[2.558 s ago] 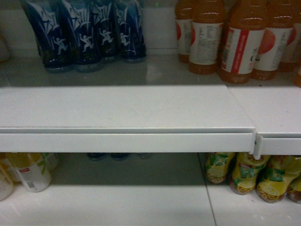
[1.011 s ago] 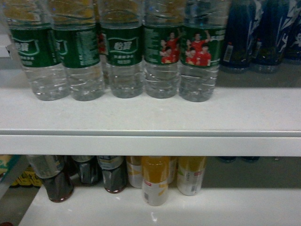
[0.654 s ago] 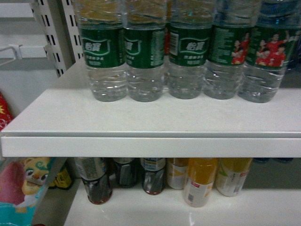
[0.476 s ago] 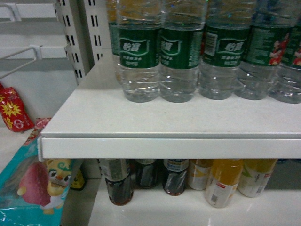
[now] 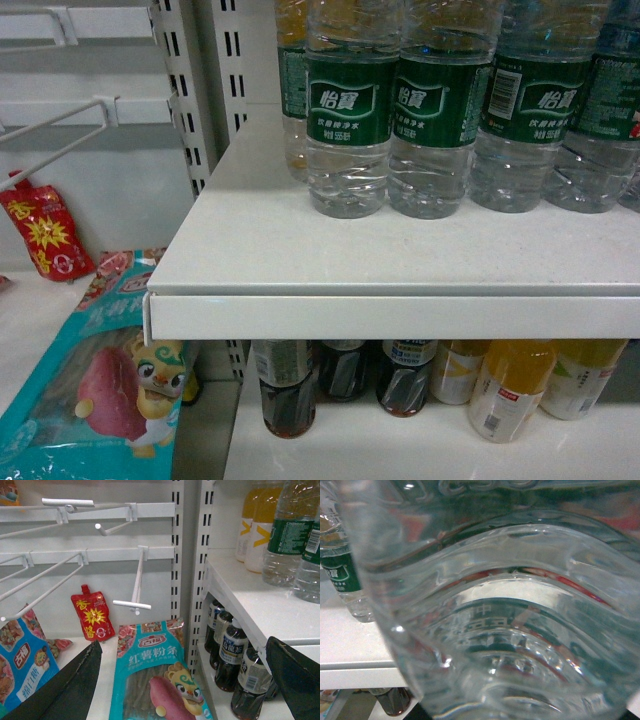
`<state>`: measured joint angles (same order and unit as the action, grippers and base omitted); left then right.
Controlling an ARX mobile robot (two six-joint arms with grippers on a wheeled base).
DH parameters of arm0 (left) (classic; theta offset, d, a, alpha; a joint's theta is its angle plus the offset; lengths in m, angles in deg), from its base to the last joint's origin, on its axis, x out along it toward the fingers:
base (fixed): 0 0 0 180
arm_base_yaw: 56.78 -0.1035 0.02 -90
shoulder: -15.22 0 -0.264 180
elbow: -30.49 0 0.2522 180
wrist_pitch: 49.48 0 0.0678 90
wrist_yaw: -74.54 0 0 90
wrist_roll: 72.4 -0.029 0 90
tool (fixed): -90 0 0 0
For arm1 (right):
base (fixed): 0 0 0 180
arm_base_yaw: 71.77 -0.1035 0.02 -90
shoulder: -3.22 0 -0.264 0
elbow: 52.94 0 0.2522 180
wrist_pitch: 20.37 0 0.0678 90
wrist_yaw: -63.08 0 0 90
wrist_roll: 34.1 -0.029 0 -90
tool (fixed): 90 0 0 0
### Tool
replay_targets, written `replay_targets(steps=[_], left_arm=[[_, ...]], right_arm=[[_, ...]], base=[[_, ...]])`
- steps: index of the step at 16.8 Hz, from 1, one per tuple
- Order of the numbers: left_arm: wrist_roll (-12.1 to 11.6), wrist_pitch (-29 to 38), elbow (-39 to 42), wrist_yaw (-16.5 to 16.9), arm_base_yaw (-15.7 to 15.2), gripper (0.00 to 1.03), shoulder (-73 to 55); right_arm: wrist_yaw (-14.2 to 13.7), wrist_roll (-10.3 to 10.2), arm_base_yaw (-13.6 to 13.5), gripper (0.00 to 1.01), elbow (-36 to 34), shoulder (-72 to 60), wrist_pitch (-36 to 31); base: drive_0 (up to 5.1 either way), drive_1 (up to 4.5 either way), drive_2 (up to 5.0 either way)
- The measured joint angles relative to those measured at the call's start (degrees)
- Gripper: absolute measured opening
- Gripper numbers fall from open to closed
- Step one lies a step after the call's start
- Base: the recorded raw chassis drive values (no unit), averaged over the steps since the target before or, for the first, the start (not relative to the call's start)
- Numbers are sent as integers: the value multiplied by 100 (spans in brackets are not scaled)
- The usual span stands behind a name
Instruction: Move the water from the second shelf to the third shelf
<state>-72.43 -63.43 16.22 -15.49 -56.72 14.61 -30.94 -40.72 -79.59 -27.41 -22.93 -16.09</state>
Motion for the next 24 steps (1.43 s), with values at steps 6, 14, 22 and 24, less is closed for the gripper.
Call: replay_targets(steps=[6, 14, 22, 24], left_arm=[[0, 0, 0, 0, 0, 98, 0], [0, 0, 0, 0, 0, 98, 0], [0, 0, 0, 2, 0, 98, 0], [0, 0, 0, 0, 0, 98, 0]], right_arm=[[2, 0, 0, 39, 0, 0, 0], [39, -131, -225, 39, 363, -658, -302], [-44, -15, -1099, 39, 1762, -3560, -881], [-70, -13, -1097, 39, 2131, -4083, -953]], base=[[0, 0, 0], [0, 0, 0], [0, 0, 0], [0, 0, 0]])
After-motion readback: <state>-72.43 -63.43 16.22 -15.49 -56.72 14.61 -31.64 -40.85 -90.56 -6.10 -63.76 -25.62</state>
